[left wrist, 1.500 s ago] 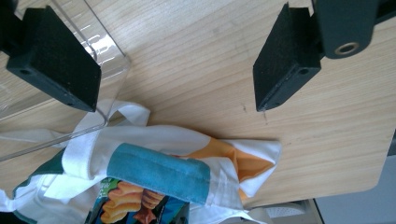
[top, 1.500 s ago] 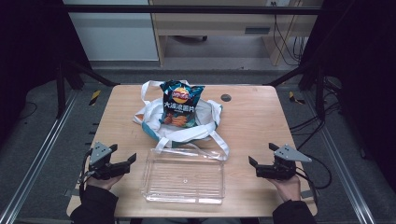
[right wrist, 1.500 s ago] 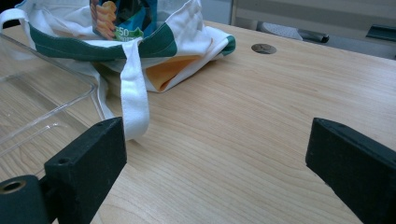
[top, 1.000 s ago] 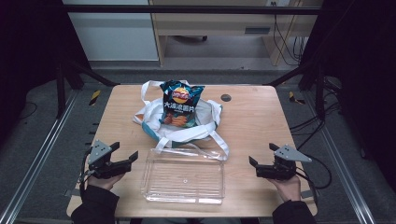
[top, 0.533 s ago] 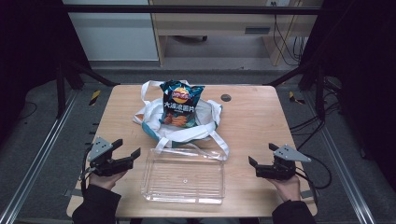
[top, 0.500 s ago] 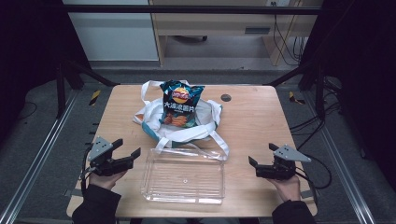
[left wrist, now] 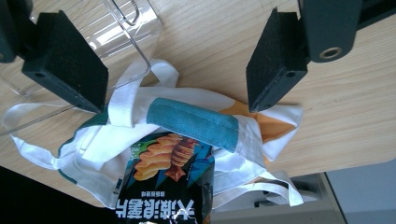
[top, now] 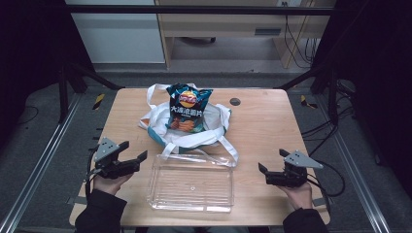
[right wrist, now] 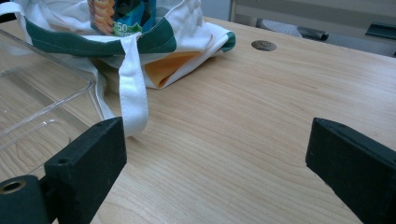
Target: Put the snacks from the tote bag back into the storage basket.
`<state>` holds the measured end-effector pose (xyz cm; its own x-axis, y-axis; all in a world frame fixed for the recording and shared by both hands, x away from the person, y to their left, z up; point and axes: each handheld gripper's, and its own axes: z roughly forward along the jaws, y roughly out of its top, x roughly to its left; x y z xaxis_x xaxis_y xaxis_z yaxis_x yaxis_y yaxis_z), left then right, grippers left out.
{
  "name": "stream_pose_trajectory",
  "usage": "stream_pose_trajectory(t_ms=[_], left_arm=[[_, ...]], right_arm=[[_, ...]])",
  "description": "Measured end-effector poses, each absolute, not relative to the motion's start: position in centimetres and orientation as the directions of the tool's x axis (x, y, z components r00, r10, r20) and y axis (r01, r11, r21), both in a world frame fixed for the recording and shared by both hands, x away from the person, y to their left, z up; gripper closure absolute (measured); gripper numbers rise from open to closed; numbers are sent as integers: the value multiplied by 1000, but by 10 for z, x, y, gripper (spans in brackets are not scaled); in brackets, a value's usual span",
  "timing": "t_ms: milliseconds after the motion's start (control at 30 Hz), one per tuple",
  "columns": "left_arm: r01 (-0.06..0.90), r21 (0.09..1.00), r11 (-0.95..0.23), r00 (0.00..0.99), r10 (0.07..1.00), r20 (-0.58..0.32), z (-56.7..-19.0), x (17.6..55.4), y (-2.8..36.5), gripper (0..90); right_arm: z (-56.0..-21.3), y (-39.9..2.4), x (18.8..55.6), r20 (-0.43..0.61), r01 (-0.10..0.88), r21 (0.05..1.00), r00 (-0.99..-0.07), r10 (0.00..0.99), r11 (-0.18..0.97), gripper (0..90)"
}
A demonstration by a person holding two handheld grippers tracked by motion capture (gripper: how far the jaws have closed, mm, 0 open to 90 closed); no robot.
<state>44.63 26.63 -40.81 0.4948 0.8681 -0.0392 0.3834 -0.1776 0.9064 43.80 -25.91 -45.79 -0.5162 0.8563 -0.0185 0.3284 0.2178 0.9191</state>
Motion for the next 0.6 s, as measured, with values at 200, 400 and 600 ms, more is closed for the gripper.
stream_pose_trajectory(t_ms=[200,400,600], left_arm=[[387,902,-191,500,865,-31,-408,452,261,203],[374,907,-193,513,858,-30,-401,457,257,217],[360,913,-191,518,855,-25,-387,466,251,224]], right_arm=[[-457,-260,438,-16,325,922,-513,858,212,53],[-458,-258,438,-18,330,918,-516,857,218,54],[-458,-259,438,-18,332,918,-512,859,217,54]])
